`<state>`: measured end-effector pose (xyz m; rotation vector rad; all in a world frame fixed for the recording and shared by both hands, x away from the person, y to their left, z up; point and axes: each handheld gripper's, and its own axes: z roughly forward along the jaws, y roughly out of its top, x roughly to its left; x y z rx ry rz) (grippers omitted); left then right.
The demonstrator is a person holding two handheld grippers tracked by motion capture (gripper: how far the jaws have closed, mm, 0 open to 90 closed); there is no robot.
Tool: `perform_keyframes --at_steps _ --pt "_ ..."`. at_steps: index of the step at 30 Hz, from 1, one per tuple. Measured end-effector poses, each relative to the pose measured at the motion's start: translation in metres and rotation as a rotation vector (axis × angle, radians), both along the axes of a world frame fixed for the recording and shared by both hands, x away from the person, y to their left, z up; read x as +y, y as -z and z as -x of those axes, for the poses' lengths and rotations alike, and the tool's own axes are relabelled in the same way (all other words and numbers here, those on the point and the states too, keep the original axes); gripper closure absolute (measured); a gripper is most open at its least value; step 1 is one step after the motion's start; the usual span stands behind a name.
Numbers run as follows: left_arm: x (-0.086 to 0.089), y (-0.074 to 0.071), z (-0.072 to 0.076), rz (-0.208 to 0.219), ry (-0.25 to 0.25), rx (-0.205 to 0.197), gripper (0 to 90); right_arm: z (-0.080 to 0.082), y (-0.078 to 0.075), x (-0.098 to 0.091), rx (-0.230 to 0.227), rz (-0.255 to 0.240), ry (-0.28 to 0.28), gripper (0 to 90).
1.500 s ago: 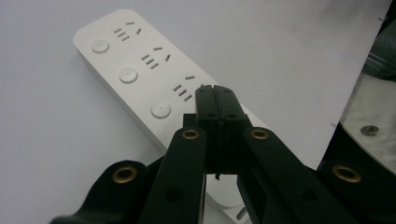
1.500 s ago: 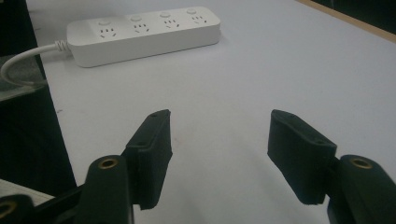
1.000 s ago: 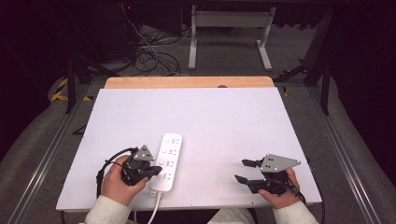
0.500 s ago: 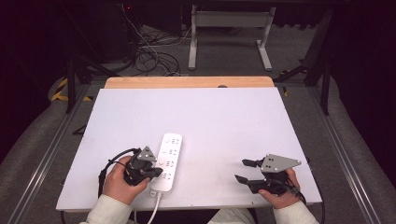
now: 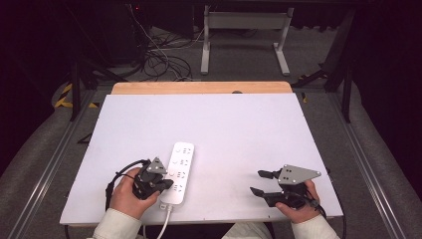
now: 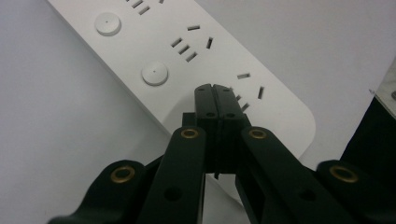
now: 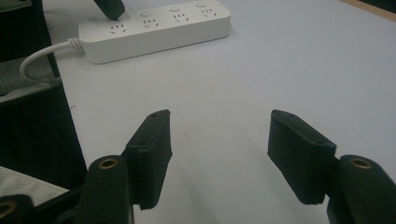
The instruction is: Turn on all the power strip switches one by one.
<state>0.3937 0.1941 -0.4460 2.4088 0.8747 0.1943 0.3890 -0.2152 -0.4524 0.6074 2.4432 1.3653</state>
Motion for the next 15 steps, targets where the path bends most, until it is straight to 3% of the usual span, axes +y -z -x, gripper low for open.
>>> perform_keyframes --at_steps 4,10,12,15 --pt "-0.0001 0.0005 -0.0004 0.004 0.0 0.007 90.0 0.0005 0.0001 0.0004 0.0 0.002 -0.001 39.8" --pt "-0.0019 0.0016 0.0007 -0.018 -0.022 -0.03 90.0 0.0008 -0.0001 0.0009 -0.001 0.002 -0.003 39.8" --pt "-0.0022 0.0027 0.0013 -0.011 -0.021 -0.016 90.0 0.001 -0.0002 0.001 -0.002 0.001 -0.004 39.8" --pt "-0.0024 0.0031 0.0024 -0.014 -0.023 -0.026 90.0 0.0011 -0.0001 0.0012 -0.002 0.001 -0.006 39.8"
